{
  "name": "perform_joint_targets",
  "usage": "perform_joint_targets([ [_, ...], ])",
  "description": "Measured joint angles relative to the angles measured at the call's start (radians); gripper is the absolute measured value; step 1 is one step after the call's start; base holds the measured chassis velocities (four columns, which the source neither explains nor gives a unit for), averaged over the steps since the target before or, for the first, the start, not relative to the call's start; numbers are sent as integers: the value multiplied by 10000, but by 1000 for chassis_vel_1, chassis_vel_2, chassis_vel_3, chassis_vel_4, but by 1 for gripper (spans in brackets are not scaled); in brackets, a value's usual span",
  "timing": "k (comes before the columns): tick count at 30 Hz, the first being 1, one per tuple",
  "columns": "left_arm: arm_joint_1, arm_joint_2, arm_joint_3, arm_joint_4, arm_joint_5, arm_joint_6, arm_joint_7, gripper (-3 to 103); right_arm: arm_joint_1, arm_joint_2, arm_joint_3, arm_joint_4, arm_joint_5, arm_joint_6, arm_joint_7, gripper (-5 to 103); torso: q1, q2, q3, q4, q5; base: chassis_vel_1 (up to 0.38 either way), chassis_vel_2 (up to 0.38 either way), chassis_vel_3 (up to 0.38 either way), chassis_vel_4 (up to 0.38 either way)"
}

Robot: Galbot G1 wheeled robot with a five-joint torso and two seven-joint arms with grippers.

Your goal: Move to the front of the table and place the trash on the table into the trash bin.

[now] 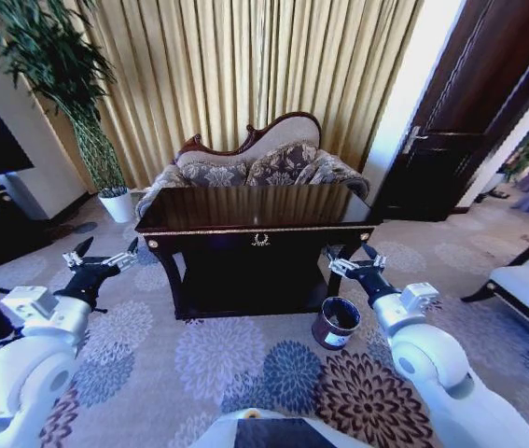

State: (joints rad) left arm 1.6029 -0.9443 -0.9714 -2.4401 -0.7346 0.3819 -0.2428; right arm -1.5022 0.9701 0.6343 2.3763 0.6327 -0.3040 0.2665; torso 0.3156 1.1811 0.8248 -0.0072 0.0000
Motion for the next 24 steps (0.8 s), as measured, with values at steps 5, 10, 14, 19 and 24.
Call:
perform_joint_targets([
  [5,8,-36,28,-18,7,-15,56,100,-172,60,81,104,-47,53,0,100,-2,1,-1,-5,0,178,-180,-217,175],
  [10,33,-50,33,-41,11,-19,70,100,-268,80,118,127,-82,113,0,100,-3,1,-2,0,-1,184,-152,-187,160],
  [14,37,-63,32,-43,11,-21,72,100,-267,81,121,126,-84,124,-1,100,-1,1,0,0,0,162,-152,-159,157],
  [19,62,-86,33,-58,16,-23,81,100,-256,98,94,122,-83,138,-4,100,3,-2,2,-3,0,142,-168,-170,150],
  [24,50,-83,55,-59,20,-28,83,100,-230,97,79,46,-163,147,-14,100,1,-1,0,-2,1,187,-194,-200,179],
])
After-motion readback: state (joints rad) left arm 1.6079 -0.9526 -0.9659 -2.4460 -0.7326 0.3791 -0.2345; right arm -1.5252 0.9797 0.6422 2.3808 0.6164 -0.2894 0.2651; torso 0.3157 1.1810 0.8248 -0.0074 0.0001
